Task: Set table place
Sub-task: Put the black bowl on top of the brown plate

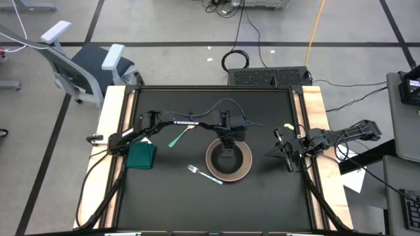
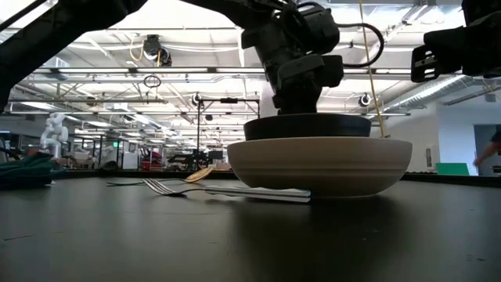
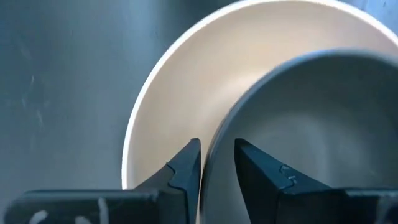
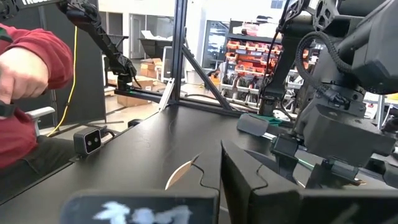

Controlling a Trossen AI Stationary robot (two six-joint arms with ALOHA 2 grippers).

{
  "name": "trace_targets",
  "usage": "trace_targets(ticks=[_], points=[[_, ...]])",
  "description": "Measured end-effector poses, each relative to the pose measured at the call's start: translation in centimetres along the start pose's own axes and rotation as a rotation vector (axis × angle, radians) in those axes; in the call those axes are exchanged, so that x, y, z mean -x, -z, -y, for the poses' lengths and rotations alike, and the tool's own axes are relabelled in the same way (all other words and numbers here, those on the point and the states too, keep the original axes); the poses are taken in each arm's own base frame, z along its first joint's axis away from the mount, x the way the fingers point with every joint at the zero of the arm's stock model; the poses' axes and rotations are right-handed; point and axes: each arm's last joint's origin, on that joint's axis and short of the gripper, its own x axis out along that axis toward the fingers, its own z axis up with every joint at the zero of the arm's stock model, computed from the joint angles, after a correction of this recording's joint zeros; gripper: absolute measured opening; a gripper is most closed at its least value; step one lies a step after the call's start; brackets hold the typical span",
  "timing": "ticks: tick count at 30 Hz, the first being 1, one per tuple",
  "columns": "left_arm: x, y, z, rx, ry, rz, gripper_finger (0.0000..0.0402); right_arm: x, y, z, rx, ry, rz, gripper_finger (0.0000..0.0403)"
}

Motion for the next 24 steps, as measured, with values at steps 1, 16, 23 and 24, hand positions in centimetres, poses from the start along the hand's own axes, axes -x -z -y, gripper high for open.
trace_targets(ticks=[1, 16, 23, 24], points=[[0.00, -0.11, -0.01, 0.005, -0.002, 0.012, 0.0103, 0.00, 0.00, 0.00, 0.000, 0.000, 0.000, 0.0000], [0.07, -0.73, -0.28, 0.003, -0.045, 0.072, 0.0104, 0.00, 0.00, 0.00, 0.000, 0.000, 0.000, 0.0000], [0.08, -0.87, -0.36, 0.001, -0.066, 0.086, 0.0104, 0.00, 0.00, 0.00, 0.000, 0.000, 0.000, 0.0000], [0.08, -0.86, -0.36, 0.002, -0.066, 0.084, 0.0104, 0.00, 0.00, 0.00, 0.000, 0.000, 0.000, 0.0000]])
